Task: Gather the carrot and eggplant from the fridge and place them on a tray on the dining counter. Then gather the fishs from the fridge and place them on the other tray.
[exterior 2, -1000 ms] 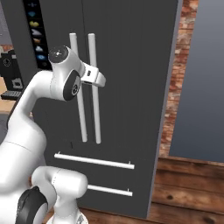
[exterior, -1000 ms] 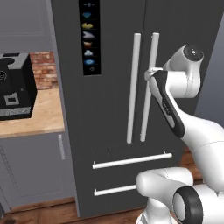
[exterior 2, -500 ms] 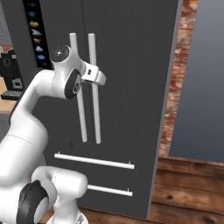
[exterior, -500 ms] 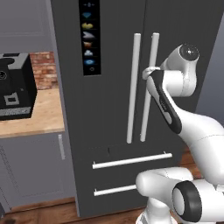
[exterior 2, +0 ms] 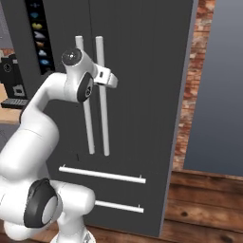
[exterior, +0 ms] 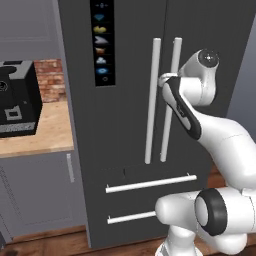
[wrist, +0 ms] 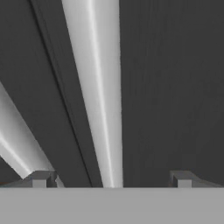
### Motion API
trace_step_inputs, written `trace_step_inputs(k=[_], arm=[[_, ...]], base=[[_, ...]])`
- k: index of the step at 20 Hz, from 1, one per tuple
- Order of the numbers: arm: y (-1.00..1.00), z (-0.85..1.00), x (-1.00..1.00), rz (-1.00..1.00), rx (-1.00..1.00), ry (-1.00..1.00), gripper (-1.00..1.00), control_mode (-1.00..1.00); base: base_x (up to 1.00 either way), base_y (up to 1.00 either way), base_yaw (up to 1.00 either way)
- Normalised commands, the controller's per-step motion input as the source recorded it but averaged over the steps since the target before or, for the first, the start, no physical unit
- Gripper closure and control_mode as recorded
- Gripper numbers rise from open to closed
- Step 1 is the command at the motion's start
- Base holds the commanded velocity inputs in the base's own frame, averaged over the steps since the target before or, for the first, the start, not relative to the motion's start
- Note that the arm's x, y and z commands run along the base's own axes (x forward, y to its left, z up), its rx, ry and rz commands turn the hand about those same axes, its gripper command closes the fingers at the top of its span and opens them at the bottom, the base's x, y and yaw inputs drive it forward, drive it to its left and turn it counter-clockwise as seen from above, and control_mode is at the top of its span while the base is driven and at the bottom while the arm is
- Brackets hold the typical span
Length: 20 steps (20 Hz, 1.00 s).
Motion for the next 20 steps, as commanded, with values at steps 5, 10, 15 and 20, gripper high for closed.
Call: trace_step_inputs(k=[5, 10, 15, 20], arm=[[0.0, 0.0, 0.44, 0.02, 0.0, -0.01, -1.0, -1.0], [0.0, 0.0, 0.32, 0.02, 0.0, -0.03, -1.0, -1.0], [0.0, -0.01, 0.32, 0.03, 0.0, -0.02, -1.0, -1.0], [0.0, -0.04, 0.32, 0.02, 0.0, 0.0, -1.0, -1.0]], base=[[0.0, 0.0, 0.0], [0.0, 0.0, 0.0], [0.0, 0.0, 0.0], [0.0, 0.0, 0.0]])
